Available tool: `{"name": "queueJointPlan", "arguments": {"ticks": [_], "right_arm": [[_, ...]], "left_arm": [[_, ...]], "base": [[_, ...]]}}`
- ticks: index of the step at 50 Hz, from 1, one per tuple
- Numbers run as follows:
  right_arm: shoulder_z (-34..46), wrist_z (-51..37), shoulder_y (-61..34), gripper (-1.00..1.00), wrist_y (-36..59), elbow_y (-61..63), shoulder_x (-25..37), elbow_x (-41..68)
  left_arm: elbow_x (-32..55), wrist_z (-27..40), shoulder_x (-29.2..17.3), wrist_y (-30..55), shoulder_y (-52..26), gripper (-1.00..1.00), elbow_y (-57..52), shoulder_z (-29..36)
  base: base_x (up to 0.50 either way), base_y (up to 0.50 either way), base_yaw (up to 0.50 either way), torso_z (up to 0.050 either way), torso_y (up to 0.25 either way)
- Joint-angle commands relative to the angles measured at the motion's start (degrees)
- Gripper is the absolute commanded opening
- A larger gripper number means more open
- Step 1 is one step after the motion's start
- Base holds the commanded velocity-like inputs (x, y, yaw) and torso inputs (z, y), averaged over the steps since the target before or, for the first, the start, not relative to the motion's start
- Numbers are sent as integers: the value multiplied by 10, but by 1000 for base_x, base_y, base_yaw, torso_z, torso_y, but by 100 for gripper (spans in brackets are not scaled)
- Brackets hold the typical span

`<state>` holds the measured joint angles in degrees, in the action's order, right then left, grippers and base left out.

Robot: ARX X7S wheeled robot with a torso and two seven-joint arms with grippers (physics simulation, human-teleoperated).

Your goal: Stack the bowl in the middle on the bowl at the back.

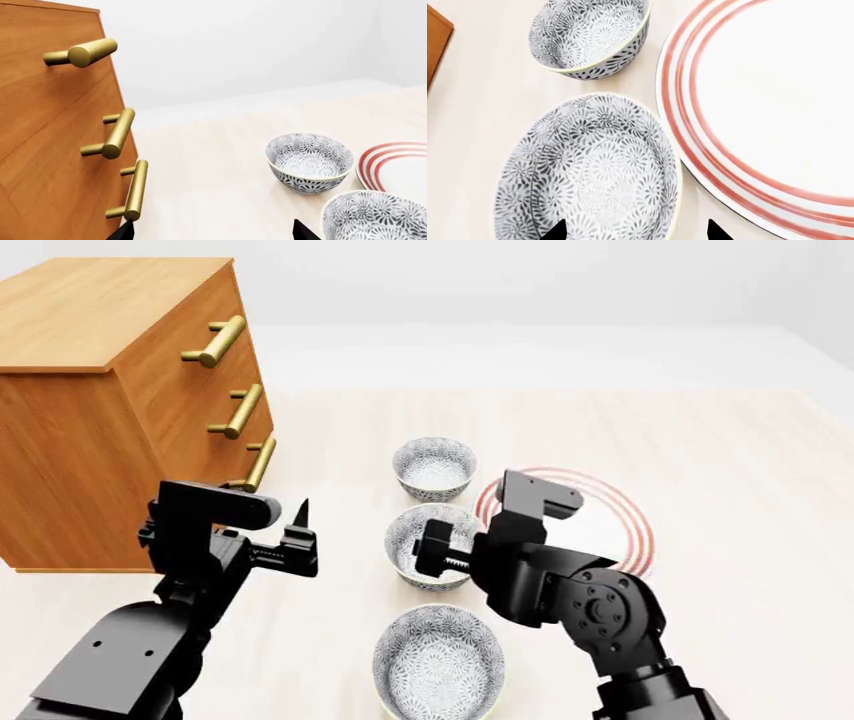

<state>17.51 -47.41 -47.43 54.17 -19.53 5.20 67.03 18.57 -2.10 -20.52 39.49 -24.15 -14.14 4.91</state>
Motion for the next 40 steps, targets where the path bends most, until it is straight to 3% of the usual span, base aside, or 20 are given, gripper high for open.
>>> {"name": "queueJointPlan", "arguments": {"ticks": [1, 34, 35, 40], "right_arm": [[13, 21, -7, 100, -18, -37, -3, -10], [69, 113, -36, 100, -84, -182, -21, -51], [71, 116, -37, -100, -85, -187, -22, -53], [78, 128, -43, -100, -93, -208, -26, -55]], "left_arm": [[1, 1, -1, -4, 1, 100, 6, 0], [1, 5, -3, -17, 1, 100, 26, 1], [1, 5, -3, -17, 1, 100, 26, 1], [1, 6, -3, -20, 0, 100, 29, 1]], "base": [[0, 0, 0, 0, 0], [0, 0, 0, 0, 0], [0, 0, 0, 0, 0], [0, 0, 0, 0, 0]]}}
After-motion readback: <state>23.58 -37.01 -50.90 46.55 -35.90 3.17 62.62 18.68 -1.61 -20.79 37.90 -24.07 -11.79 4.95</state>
